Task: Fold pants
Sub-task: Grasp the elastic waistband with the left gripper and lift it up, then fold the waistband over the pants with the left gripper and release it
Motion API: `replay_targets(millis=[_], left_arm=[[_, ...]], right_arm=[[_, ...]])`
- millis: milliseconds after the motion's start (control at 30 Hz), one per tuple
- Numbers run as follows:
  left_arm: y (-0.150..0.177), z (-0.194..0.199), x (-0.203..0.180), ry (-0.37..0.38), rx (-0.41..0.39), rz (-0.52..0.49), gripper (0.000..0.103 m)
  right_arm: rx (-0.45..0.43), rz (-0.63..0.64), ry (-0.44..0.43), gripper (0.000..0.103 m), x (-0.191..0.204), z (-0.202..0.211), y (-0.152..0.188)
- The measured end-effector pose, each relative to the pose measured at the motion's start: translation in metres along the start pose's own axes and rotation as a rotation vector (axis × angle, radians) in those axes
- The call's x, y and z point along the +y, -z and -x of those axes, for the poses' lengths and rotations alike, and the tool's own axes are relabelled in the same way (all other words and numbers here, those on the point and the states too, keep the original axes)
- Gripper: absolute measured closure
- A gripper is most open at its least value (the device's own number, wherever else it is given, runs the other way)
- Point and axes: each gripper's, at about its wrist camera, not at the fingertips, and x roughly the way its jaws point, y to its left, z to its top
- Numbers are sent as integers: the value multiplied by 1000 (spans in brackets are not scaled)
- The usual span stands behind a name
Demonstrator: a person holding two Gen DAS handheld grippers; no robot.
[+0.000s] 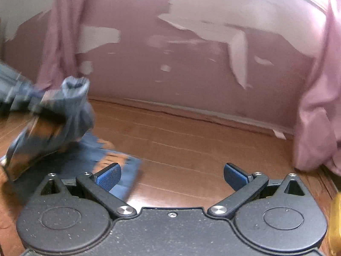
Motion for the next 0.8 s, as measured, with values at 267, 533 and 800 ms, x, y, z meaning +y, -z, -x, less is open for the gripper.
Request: replay_targets(millis=[267,533,800], left_arm=[[33,-60,-46,55,172,-128,69],[41,6,8,22,-32,61,27],[80,2,97,-205,131,387,26]], right_arm=[[38,-90,26,1,-37,-11,11],[19,-146,-36,1,-29,-8,9],[144,-244,-195,1,17,-12,6]])
